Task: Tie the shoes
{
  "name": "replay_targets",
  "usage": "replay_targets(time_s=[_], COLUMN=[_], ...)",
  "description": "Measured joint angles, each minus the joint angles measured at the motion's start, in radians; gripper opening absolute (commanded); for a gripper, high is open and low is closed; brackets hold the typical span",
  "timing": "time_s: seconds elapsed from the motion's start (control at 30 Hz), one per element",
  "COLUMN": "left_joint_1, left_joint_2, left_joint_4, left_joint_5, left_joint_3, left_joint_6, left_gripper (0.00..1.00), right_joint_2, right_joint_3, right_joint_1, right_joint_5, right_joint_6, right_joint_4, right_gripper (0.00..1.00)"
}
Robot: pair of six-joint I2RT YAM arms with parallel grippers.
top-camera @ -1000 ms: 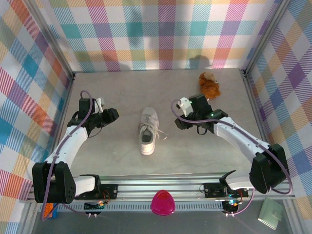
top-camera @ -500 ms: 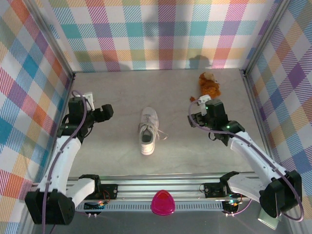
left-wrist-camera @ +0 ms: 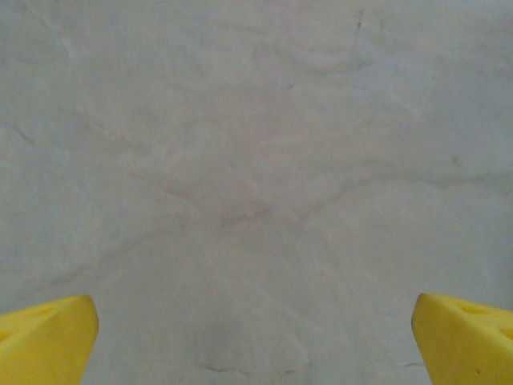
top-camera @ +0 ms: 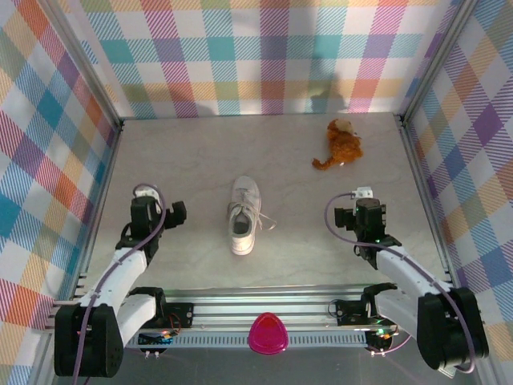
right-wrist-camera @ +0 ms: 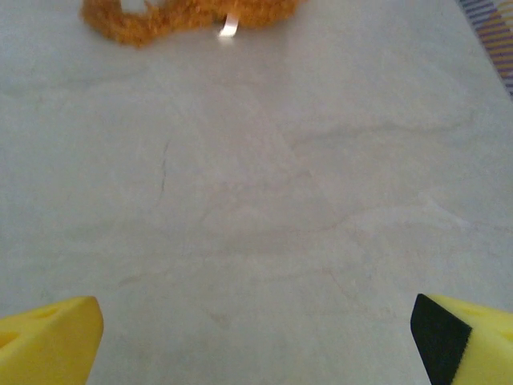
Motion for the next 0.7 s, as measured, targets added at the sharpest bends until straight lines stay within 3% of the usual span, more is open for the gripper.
replay_targets(time_s=[0.17,0.4,0.7], left_joint_1=[0.0,0.0,0.0], left_joint_2=[0.05,0.268,0.575], left_joint_4=[0.227,0.538,0.794], left_joint_5=[0.014,0.047,0.108], left_joint_3=[-0.117,-0.109,-0.014], left_joint_6=[0.02,0.072,0.08], left_gripper=[1.0,1.0,1.0], right_joint_2=[0.115,0.229,0.441], right_joint_3=[-0.003,-0.019,0.015], right_joint_1=[-0.04,-0.118,-0.14], right_joint_5=[-0.089,-0.174,-0.307], right_joint_6=[0.0,-0.001,0.0], right_joint_4=[0.216,0.441,0.61], right_gripper=[0.99,0.99,0.99])
